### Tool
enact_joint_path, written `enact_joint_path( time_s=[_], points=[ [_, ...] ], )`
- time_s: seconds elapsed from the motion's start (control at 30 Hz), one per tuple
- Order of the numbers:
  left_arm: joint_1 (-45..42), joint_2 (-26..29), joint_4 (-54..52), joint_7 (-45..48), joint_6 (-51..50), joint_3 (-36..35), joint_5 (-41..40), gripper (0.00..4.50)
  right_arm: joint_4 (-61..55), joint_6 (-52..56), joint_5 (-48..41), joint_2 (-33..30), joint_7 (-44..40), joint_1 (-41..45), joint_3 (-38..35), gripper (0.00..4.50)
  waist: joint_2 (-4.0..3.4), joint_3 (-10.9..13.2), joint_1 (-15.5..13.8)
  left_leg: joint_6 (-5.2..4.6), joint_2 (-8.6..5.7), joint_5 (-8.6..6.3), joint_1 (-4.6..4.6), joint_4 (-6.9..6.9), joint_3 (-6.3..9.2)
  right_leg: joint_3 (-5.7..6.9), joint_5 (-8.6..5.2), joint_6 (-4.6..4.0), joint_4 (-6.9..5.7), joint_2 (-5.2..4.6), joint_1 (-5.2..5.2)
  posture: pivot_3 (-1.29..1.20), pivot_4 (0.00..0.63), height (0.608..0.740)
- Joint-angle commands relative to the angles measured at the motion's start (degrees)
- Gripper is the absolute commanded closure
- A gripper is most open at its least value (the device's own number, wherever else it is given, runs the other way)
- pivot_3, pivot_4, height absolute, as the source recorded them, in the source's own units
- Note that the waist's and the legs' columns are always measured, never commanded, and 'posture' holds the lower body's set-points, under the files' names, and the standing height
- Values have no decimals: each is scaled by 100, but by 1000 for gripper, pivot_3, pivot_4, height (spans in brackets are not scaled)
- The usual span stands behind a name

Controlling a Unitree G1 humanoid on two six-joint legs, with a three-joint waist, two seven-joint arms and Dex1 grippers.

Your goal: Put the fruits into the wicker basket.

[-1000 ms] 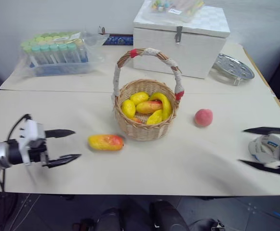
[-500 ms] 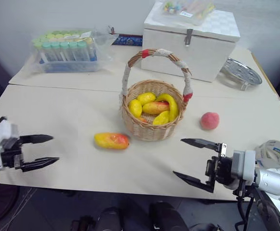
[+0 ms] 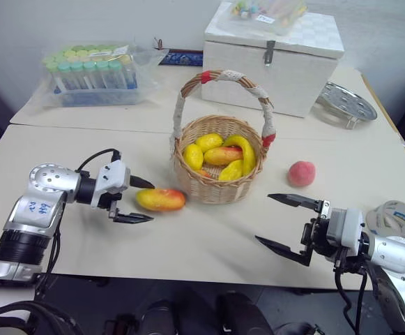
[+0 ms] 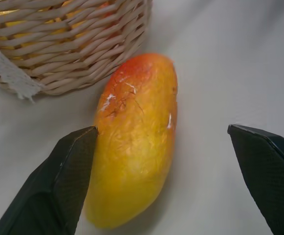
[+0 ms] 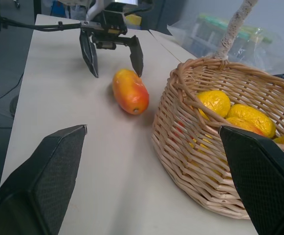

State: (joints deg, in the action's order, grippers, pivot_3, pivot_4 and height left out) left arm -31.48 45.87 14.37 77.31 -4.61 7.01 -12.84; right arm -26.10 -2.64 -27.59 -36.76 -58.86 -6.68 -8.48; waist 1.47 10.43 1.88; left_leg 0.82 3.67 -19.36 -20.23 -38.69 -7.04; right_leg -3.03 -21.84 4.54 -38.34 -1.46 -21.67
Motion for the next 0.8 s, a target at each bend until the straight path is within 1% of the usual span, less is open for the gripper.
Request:
enact_joint_path(
  time_s=[0.03,0.13,0.23,0.27,0.37,0.43,0.47,0.57,0.63,0.67,0.7,0.73,0.8],
  points=[
    [-137,-97,266,-28,364,207,351,0,-76,-158,72,94,185,-4,-55,36,0,0,-10,0,1,0,-1,-6,1,0,0,0,-5,0,0,0,150,740],
    [-185,-161,426,16,457,213,367,0,-89,-177,138,153,272,-6,-32,36,0,0,-5,0,2,0,-1,-17,2,0,0,0,-16,1,0,0,150,740],
    [-308,-345,439,-98,255,-17,92,592,-88,-220,197,209,338,-30,29,0,0,0,-17,0,2,-1,-1,-24,4,0,0,0,-24,0,0,0,150,740],
    [-333,-346,417,-91,224,-76,43,898,-88,-234,213,220,351,-49,46,0,1,0,-23,-1,2,-1,-3,-27,4,0,0,0,-27,-1,0,0,150,740],
    [-245,-79,297,314,388,-69,45,1789,-55,-298,255,229,356,-100,76,0,1,0,-20,-1,2,-2,-3,-29,6,1,0,0,-28,-1,0,0,150,740],
    [-170,67,173,474,265,-146,-84,2216,-14,-319,266,220,362,-103,66,0,0,0,5,0,2,-3,-2,-28,5,1,0,0,-28,0,0,0,150,740],
    [-106,159,38,575,103,-213,-222,2280,4,-333,266,211,362,-109,52,0,0,0,11,0,3,-3,-1,-28,5,1,0,0,-30,0,0,0,150,740],
    [260,593,-857,1108,-832,-577,-1127,2288,30,-334,250,175,408,-156,-72,0,0,0,25,1,6,-3,-2,-25,6,1,0,0,-32,0,-1,0,150,740],
    [319,659,-1463,976,-1711,-932,-1911,2288,32,-356,245,151,427,-256,-185,0,-1,1,11,1,6,-3,-5,-25,10,2,0,0,-32,-1,-2,0,150,740],
    [299,621,-1669,841,-1971,-1061,-2185,2288,32,-364,248,149,446,-300,-235,0,0,1,-14,0,6,-4,-5,-26,14,3,0,0,-32,-3,0,0,150,740],
    [179,423,-1812,477,-2151,-1208,-2394,2288,43,-370,259,153,482,-336,-290,0,0,1,-37,0,5,-4,-7,-29,19,7,0,0,-29,-5,4,0,150,740],
    [-10,133,-1888,-84,-2331,-1308,-2472,2288,65,-388,276,165,525,-359,-354,0,-1,1,-55,-4,2,-6,-6,-32,24,13,0,0,-28,-9,11,0,150,740],
    [-383,-370,-1951,-1280,-3225,-1408,-2671,2288,89,-385,296,240,701,-384,-473,0,0,1,-123,-10,-6,-8,-4,-39,32,17,0,1,-24,-15,23,0,150,740]
  ],
)
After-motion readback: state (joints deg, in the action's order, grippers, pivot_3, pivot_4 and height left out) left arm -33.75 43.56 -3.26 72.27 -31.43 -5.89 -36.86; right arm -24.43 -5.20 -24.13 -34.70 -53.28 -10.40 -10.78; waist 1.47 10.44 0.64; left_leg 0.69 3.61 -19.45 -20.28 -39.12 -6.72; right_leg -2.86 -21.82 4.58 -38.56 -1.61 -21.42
